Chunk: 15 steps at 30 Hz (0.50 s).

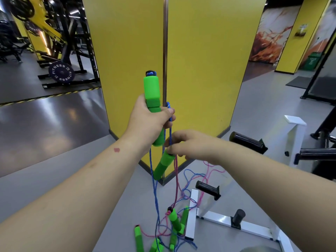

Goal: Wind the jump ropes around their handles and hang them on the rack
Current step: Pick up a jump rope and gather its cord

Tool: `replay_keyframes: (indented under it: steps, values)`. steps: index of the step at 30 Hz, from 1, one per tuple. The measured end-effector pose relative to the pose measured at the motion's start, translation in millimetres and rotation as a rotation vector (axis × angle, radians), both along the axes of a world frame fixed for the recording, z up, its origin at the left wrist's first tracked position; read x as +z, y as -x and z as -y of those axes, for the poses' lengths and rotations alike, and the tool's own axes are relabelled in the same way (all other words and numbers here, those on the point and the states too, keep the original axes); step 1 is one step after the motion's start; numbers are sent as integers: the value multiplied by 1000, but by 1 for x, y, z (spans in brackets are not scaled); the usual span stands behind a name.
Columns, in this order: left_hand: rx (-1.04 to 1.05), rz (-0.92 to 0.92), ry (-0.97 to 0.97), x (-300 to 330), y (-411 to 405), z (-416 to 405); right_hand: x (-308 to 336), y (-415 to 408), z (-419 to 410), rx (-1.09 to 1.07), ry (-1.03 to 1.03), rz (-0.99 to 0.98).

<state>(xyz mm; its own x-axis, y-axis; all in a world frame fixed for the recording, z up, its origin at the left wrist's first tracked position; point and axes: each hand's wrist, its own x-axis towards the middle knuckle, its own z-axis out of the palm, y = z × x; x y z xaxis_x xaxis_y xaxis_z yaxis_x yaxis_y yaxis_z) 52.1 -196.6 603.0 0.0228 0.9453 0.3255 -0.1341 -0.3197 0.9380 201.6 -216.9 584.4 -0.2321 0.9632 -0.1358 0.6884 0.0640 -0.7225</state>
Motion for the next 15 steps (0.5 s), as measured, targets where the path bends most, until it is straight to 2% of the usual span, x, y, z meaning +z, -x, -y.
replay_keyframes:
  steps: [3, 5, 8, 11, 13, 15]
  values:
    - [34, -28, -22, 2, 6, -3, -5, 2, 2, -15, -209, 157]
    - [67, -59, -39, 4, 11, -5, -5, 0, 1, -15, -267, 205]
    - [135, -97, -58, 10, 20, -9, -3, -13, -2, -17, -240, 339]
    - [139, -84, -67, 17, 26, -13, -5, -28, -2, -19, -161, 621]
    - [110, -86, -68, 20, 24, -11, -4, -29, -2, -33, -147, 583]
    - [81, -87, -73, 21, 19, -9, 1, -18, 0, -22, -124, 297]
